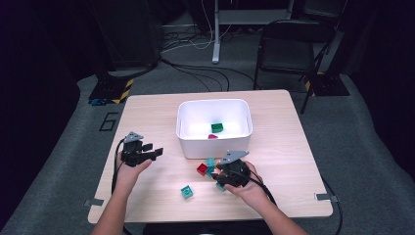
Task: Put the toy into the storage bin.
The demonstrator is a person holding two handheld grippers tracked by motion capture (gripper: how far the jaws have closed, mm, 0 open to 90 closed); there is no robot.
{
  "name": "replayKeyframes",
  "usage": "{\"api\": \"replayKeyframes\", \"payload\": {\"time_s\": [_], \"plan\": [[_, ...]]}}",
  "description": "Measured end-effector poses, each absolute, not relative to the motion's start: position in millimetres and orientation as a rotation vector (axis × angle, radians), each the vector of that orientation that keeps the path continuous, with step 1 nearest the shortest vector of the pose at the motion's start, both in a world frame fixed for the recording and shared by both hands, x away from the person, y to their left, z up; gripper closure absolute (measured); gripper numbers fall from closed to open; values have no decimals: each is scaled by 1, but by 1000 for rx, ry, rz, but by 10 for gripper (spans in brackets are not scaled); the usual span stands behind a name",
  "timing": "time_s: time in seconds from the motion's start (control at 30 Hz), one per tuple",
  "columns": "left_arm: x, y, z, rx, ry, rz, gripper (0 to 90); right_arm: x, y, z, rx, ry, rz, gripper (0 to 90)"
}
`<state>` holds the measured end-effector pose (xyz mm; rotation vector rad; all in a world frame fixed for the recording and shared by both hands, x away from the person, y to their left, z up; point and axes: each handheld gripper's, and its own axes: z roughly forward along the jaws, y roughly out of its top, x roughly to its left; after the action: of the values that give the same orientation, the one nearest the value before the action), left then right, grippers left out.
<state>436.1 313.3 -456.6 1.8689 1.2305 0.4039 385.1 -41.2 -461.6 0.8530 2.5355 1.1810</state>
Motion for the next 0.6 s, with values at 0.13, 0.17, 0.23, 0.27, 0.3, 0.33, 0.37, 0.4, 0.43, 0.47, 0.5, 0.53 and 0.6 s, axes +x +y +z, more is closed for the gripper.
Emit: {"api": "replayKeyframes", "payload": {"time_s": [0.13,0.17,0.23,0.27,0.3,0.33,0.37,0.4,0.43,0.47,0.5,0.53,0.6], "plan": [[436,314,-457,1874,1232,399,428,385,-44,-450,859,2531,1211,586],[437,314,-457,1877,1230,400,428,386,-46,-445,857,2525,1219,586],[437,314,-457,1874,1232,400,428,386,-48,-439,867,2523,1231,586],[436,314,-457,1874,1231,400,428,386,-48,-439,867,2523,1231,586],[436,314,-457,1875,1230,401,428,387,-50,-432,878,2524,1252,586],[437,314,-457,1875,1231,401,428,387,-50,-432,878,2524,1252,586],[437,314,-457,1877,1231,398,428,388,-51,-429,873,2523,1260,586],[437,315,-457,1877,1231,398,428,388,-51,-426,872,2522,1268,586],[437,315,-457,1874,1231,400,428,389,-52,-423,875,2521,1274,586],[437,315,-457,1876,1227,402,428,389,-53,-419,871,2520,1280,586],[437,315,-457,1875,1228,403,428,390,-54,-416,861,2520,1286,586],[437,315,-457,1876,1227,403,428,390,-54,-413,866,2519,1292,586],[437,315,-457,1876,1231,399,428,392,-55,-405,850,2518,1309,586]]}}
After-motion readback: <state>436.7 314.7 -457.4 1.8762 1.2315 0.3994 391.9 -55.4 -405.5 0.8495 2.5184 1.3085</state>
